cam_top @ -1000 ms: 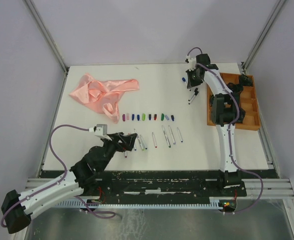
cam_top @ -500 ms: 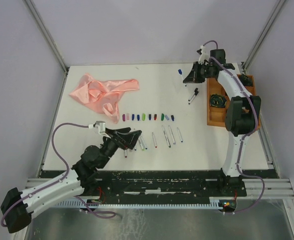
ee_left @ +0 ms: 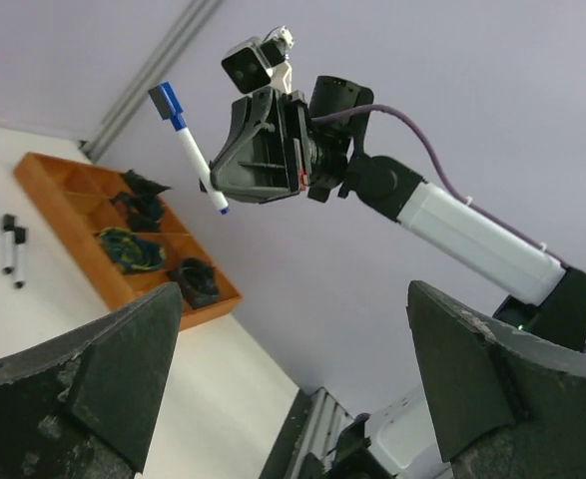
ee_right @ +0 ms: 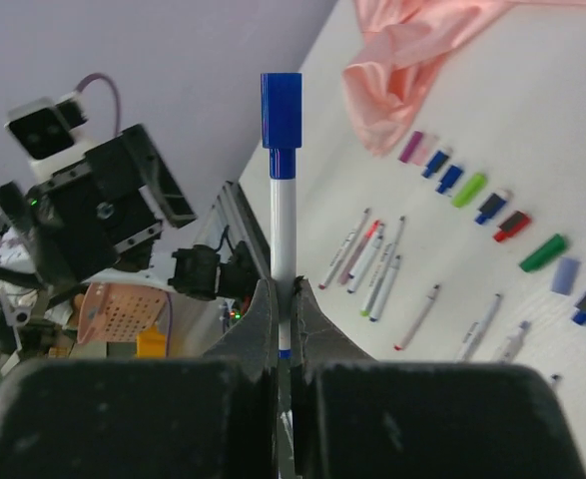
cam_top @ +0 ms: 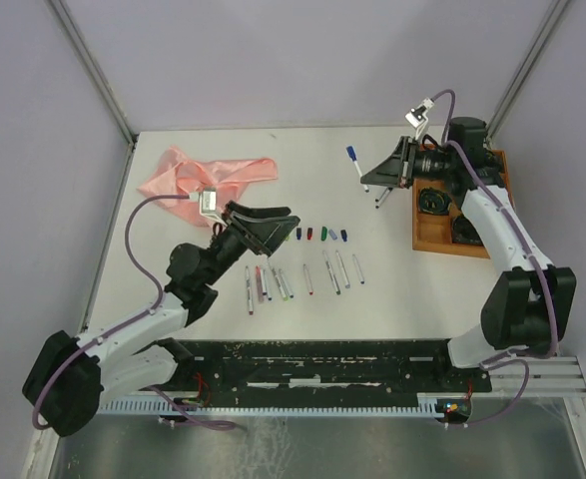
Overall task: Open the pen caps
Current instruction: Pick up the pen from the center of the board, then open the pen cap from the pen.
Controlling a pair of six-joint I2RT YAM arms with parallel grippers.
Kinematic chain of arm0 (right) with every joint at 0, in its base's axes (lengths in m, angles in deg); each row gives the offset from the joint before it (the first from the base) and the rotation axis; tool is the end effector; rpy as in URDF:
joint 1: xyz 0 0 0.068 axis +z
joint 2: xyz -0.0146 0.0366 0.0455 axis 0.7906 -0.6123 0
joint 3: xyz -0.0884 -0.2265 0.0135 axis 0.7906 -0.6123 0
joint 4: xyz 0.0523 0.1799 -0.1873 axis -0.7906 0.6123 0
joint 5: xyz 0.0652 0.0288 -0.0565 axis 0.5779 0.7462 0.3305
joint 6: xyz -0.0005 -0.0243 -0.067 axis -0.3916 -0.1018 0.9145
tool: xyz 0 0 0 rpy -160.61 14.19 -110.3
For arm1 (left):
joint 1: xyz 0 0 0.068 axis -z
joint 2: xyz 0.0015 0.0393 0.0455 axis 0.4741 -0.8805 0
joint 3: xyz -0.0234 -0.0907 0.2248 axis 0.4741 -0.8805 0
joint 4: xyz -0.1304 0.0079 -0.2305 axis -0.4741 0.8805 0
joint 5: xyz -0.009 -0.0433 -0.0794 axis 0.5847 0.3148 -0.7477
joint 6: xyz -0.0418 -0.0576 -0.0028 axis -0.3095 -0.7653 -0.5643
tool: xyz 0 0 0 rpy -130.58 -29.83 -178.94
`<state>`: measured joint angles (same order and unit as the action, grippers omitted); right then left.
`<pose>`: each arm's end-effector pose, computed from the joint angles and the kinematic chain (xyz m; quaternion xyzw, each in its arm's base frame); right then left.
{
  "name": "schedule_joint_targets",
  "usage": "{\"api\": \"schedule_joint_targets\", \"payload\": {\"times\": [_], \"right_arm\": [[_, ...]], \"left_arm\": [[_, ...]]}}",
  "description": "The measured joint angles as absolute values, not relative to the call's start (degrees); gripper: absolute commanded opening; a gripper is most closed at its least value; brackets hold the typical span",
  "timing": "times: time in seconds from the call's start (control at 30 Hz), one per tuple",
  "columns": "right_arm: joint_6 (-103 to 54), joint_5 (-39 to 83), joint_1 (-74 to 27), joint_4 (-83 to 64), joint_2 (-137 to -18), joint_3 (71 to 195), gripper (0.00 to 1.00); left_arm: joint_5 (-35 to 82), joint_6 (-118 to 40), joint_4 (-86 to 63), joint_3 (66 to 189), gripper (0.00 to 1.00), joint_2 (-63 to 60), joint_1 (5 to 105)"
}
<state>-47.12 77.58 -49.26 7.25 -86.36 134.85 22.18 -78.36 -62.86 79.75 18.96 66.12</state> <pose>0.3586 0.0711 0.3040 -0.0877 0.7765 0.5553 0.2846 0.1935 -0.1626 0.2824 0.0091 0.5530 -0.6127 0.5645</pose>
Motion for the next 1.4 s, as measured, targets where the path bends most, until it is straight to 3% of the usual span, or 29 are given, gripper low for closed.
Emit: {"api": "schedule_joint_targets", "payload": {"times": [0.3, 0.8, 1.4], "right_arm": [[-58.9, 85.4, -48.7, -8.9, -73.7, 123.8, 0.00], [-60.2, 88.4, -43.7, -12.8, -70.0, 121.5, 0.00], [-54.7, 88.5, -41.4, -8.3, -69.8, 121.5, 0.00]], "left_arm": [[14.6, -85.0, -73.2, 91.8, 0.93, 2.7, 65.9], [13.1, -90.2, -80.0, 103.7, 0.86, -13.6, 65.9], [9.6, -92.4, -81.3, 105.4, 0.39, -14.4, 66.4]]}}
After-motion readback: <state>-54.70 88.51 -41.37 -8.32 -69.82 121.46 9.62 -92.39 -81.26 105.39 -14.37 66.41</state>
